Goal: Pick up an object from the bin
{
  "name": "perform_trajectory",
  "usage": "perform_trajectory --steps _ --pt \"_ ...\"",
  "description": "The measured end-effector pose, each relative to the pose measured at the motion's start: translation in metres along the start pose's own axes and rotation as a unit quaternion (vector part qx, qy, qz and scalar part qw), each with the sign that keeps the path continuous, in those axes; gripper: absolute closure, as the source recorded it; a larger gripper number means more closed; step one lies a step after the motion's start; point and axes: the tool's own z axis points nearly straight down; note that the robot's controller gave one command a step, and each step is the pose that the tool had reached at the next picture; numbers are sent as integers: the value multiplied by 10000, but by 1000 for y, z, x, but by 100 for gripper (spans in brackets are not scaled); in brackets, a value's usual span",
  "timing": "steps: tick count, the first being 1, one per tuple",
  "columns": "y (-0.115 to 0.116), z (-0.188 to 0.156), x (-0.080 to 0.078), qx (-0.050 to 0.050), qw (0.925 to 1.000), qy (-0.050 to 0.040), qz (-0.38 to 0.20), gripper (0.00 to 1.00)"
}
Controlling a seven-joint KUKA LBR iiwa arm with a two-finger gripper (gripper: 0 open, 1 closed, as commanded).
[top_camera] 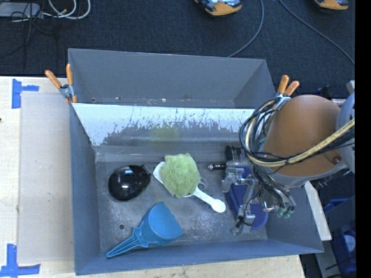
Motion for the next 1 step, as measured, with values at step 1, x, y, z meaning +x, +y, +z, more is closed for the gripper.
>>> perform_trajectory --steps 1 --pt "0 -4 -1 0 10000 -41 -1 100"
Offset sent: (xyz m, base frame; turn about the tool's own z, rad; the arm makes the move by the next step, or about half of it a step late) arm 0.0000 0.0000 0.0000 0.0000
